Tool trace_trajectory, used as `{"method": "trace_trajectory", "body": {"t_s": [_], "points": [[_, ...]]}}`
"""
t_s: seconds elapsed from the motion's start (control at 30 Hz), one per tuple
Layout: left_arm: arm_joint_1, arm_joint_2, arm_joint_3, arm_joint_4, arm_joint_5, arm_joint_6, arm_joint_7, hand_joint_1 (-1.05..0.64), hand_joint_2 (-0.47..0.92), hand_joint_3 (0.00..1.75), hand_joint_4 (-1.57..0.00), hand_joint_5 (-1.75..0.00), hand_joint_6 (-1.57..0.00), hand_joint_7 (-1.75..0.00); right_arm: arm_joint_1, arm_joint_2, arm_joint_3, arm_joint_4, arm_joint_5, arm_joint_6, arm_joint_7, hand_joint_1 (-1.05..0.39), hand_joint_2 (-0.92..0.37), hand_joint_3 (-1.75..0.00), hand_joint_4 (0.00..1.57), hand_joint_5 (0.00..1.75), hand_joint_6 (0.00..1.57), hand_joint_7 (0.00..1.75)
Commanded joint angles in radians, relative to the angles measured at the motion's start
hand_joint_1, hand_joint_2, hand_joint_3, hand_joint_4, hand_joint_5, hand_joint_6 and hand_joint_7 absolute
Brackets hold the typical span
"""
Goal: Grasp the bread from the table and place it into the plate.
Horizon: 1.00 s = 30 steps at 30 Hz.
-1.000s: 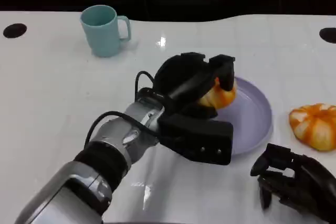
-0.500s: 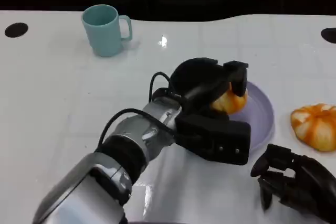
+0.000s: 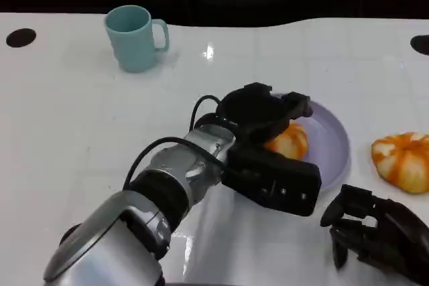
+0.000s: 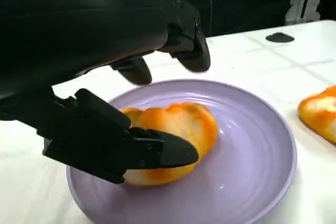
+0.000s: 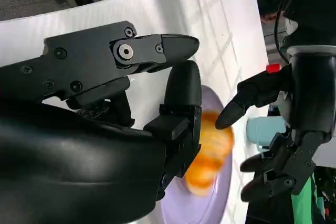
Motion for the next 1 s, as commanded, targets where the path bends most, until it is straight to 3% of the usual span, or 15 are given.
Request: {"method": "trace_trajectory", "body": {"t_s": [0.03, 0.23, 0.5, 0.73, 0.9, 0.93, 0.97, 1.0], "points": [[-0.029, 0.011, -0.016, -0.014, 0.009, 0.022, -0.018, -0.79, 0.92, 0.53, 0.0, -0.38, 0.0, -0.33, 0.023, -0.013, -0.001, 0.018, 0.0, 0.014, 0.007, -0.52, -0.92, -0.26, 0.69, 1.75, 0.67, 1.4], [-0.027, 0.025, -0.028, -0.024, 0.01, 0.037, -0.038, -0.88, 0.92, 0.6, 0.0, -0.19, 0.0, -0.22, 0.023, -0.016, 0.002, 0.018, -0.014, 0.003, -0.003, -0.52, -0.92, -0.26, 0.68, 1.75, 0.66, 1.41], [0.004, 0.067, -0.005, -0.097, -0.028, 0.028, -0.088, -0.89, 0.92, 0.61, 0.0, -0.18, 0.0, -0.23, 0.022, -0.014, 0.002, 0.015, -0.008, 0.014, -0.001, -0.52, -0.92, -0.27, 0.67, 1.75, 0.65, 1.41], [0.094, 0.136, 0.059, -0.232, -0.104, -0.027, -0.131, -0.86, 0.92, 0.59, 0.0, -0.32, -0.02, -0.3, 0.014, -0.012, 0.0, 0.029, -0.008, 0.006, 0.003, -0.52, -0.92, -0.27, 0.67, 1.75, 0.65, 1.41], [0.164, 0.166, 0.108, -0.315, -0.168, -0.074, -0.134, -0.81, 0.92, 0.52, -0.06, -0.46, -0.12, -0.32, 0.012, -0.011, -0.001, 0.024, -0.002, 0.03, 0.002, -0.52, -0.92, -0.26, 0.67, 1.75, 0.65, 1.4], [0.205, 0.174, 0.133, -0.33, -0.194, -0.132, -0.085, -0.81, 0.92, 0.52, -0.06, -0.47, -0.13, -0.32, 0.01, -0.012, -0.001, 0.03, -0.006, 0.017, 0.002, -0.52, -0.92, -0.26, 0.67, 1.75, 0.65, 1.4], [0.242, 0.178, 0.16, -0.344, -0.224, -0.183, -0.052, -0.75, 0.92, 0.51, -0.21, -0.58, -0.25, -0.35, 0.008, -0.013, -0.001, 0.034, -0.009, 0.009, 0.003, -0.53, -0.92, -0.27, 0.67, 1.75, 0.66, 1.4], [0.272, 0.181, 0.183, -0.355, -0.25, -0.225, -0.031, -0.73, 0.92, 0.51, -0.26, -0.63, -0.3, -0.35, 0.007, -0.014, -0.001, 0.036, -0.01, 0.004, 0.003, -0.53, -0.92, -0.27, 0.67, 1.75, 0.66, 1.4]]}}
